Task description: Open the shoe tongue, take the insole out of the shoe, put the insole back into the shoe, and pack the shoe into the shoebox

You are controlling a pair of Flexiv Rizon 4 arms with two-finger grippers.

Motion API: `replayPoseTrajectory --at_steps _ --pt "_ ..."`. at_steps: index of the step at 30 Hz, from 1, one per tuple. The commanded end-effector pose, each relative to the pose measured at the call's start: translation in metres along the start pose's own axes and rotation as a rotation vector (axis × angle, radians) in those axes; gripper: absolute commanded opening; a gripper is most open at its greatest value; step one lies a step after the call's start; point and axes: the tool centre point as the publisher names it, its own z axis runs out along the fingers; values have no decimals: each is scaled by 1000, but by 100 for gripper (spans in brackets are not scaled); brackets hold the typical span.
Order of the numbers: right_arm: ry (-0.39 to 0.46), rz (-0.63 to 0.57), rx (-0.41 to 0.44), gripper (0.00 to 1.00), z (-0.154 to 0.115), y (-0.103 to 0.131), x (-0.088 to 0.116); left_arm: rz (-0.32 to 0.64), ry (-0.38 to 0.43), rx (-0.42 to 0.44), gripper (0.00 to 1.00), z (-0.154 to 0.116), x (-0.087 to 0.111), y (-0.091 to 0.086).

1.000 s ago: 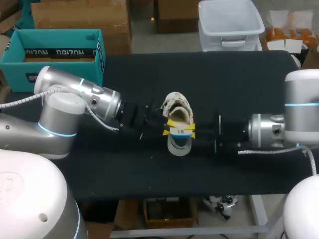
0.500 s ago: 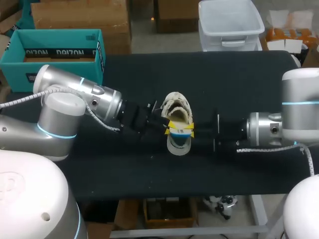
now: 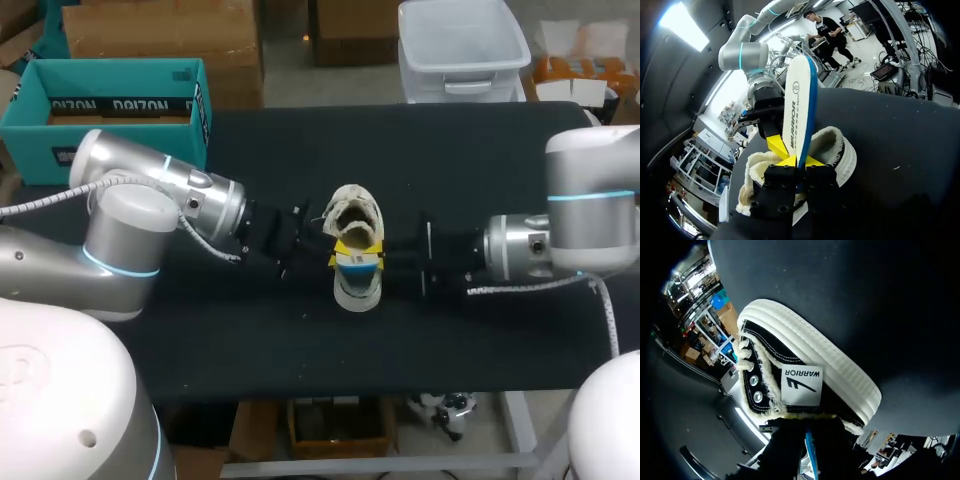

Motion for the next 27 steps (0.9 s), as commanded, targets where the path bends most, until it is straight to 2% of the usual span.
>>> replayPoseTrajectory --at_steps 1,4,5,6,8,11,12,13,16,22,23,24,25,27 --pt "-2 2 1 0 1 -1 2 -2 -4 8 0 4 1 3" --pt "3 3 -7 1 -3 -6 0 -4 -10 15 0 3 1 2" --pt "7 4 -15 33 -5 -10 -2 -4 -11 17 0 2 2 1" --pt "9 5 -20 44 -7 -12 -3 -4 -11 18 0 2 2 1" --pt "12 5 -32 48 -10 -18 -5 -3 -12 19 0 2 3 0" --pt "16 3 -54 44 -16 -27 -9 -2 -12 20 0 1 3 -1" --pt "20 0 -61 39 -18 -30 -10 -1 -12 21 0 2 3 -1" --pt "22 -1 -64 32 -20 -32 -11 0 -13 22 0 2 4 -2" --pt "27 -4 -69 1 -22 -35 -12 0 -12 22 0 3 4 -2" --pt "28 -4 -67 0 -21 -31 -14 9 -4 31 1 3 6 -12" --pt "30 -4 -64 0 -20 -30 -14 23 -2 42 37 2 6 -18" --pt "30 -4 -63 0 -20 -30 -14 25 -2 43 42 2 6 -18" --pt "31 -4 -61 0 -19 -29 -14 51 -5 55 46 0 6 -29" --pt "31 -5 -59 0 -19 -29 -14 71 -10 62 39 -1 6 -37"
